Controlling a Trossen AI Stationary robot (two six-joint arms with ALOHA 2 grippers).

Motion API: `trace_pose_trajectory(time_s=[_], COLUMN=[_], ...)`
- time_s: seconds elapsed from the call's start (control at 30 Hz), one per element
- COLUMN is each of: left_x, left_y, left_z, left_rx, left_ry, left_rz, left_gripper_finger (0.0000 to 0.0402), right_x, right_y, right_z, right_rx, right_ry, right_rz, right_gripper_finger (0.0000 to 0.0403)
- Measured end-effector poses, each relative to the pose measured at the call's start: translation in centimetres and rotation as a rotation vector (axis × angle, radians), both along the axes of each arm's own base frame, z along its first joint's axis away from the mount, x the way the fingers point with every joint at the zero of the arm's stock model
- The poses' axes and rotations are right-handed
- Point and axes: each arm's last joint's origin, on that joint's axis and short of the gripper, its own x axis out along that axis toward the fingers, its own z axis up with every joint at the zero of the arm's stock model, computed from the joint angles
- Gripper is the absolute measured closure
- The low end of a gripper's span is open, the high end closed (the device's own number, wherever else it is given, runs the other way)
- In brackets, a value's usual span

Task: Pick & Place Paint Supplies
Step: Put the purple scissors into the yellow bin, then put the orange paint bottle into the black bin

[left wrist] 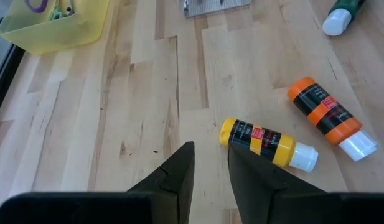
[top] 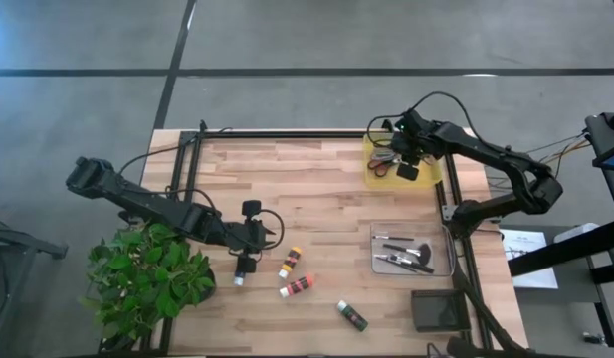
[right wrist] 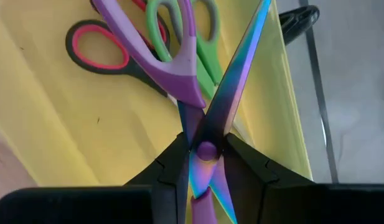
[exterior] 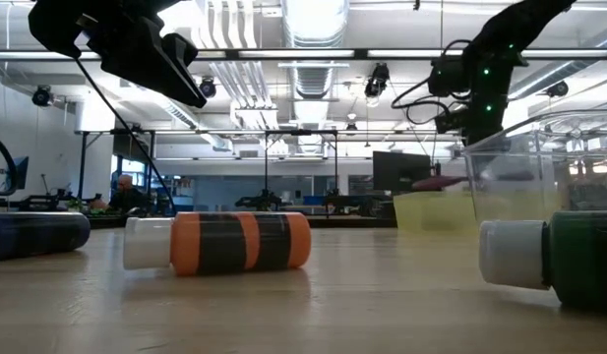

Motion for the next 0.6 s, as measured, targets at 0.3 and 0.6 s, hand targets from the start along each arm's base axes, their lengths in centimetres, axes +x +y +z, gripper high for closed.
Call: trace_pose_trajectory(time_s=[0.3, 0.6], left_x=[0.0, -0.1], left_y=[0.0, 0.0], left_z=[0.0, -0.1], left_rx=[0.002, 0.007], left_ry=[0.0, 0.014], left_rz=[-0.001, -0.001], left_gripper_finger=[0.0297, 0.0297], right_x=[0.2, 0.4], right_y=[-0.3, -0.2], right_z=[-0.5, 1.1], right_rx=[-0.004, -0.038], right_ry=[-0.006, -0.059], right_rz=[-0.038, -0.059], right_gripper_finger=[0.0259, 0.0186])
